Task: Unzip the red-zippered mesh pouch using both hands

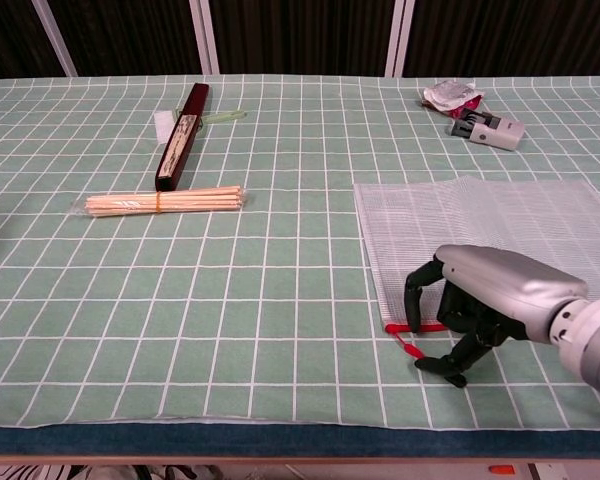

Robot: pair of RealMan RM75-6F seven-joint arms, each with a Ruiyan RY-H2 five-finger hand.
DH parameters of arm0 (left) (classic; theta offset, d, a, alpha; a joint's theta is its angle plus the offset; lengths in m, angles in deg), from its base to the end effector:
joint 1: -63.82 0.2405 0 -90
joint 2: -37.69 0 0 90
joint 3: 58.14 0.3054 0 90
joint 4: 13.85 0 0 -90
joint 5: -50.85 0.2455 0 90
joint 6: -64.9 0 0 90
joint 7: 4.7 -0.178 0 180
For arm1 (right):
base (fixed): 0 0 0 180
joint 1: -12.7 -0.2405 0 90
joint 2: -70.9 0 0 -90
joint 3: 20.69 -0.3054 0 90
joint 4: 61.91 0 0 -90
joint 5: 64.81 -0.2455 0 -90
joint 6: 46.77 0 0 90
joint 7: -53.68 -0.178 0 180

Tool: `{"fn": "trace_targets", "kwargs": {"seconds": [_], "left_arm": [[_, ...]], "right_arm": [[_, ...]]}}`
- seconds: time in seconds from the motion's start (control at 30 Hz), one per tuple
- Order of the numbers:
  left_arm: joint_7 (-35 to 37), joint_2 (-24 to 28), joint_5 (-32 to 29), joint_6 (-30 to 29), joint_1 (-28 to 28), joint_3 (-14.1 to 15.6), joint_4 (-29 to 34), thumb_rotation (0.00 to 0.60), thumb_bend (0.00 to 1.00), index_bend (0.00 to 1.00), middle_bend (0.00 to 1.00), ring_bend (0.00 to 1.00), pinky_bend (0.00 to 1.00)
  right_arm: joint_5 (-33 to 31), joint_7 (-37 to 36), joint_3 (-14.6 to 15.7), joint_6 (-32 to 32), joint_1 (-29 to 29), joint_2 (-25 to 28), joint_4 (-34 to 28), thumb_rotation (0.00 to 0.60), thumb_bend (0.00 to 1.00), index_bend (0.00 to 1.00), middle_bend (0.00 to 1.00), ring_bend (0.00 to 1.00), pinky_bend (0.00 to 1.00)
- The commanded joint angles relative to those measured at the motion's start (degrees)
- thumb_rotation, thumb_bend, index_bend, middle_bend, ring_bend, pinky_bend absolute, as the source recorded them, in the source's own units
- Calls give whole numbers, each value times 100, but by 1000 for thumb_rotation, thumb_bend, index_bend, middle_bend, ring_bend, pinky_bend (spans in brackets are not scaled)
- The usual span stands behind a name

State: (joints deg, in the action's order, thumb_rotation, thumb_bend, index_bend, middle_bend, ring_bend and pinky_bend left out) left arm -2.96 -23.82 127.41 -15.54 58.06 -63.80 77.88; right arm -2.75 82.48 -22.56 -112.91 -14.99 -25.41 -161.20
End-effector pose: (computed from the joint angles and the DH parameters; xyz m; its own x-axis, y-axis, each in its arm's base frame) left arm -0.3981 0.2383 0.1749 0.3917 0.0175 0.9199 0.9101 0.1396 -0.3901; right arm -0.1870 -0.2725 -0.1145 0.2665 -0.4377 0.8587 -0.9575 -0.2225 0.1837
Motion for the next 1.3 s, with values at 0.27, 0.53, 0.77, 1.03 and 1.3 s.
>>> {"fn": "trace_targets", "kwargs": {"seconds": [0.27, 0.53, 0.77, 1.03, 1.3], "left_arm": [[106, 20, 103, -17, -1, 25, -44, 600, 20, 0, 0, 0, 0], [212, 36, 168, -13, -8, 43, -75, 600, 20, 0, 0, 0, 0], [291, 46, 199, -3, -11, 54, -100, 600, 20, 0, 0, 0, 0], [321, 51, 196, 3, -13, 55, -88, 600, 20, 0, 0, 0, 0], [314, 53, 182, 11, -14, 56, -78, 600, 20, 0, 0, 0, 0]], "right_arm": [[-21, 107, 60, -133, 127, 45, -71, 600, 316, 555, 1000, 1000, 930], [-59, 257, 82, -223, 194, -28, -139, 600, 317, 555, 1000, 1000, 930], [-251, 423, 95, -209, 224, -63, -129, 600, 364, 555, 1000, 1000, 930], [-292, 453, 72, -206, 238, -60, -176, 600, 436, 555, 1000, 1000, 930], [-329, 450, 72, -190, 256, -71, -165, 600, 448, 555, 1000, 1000, 930]]}}
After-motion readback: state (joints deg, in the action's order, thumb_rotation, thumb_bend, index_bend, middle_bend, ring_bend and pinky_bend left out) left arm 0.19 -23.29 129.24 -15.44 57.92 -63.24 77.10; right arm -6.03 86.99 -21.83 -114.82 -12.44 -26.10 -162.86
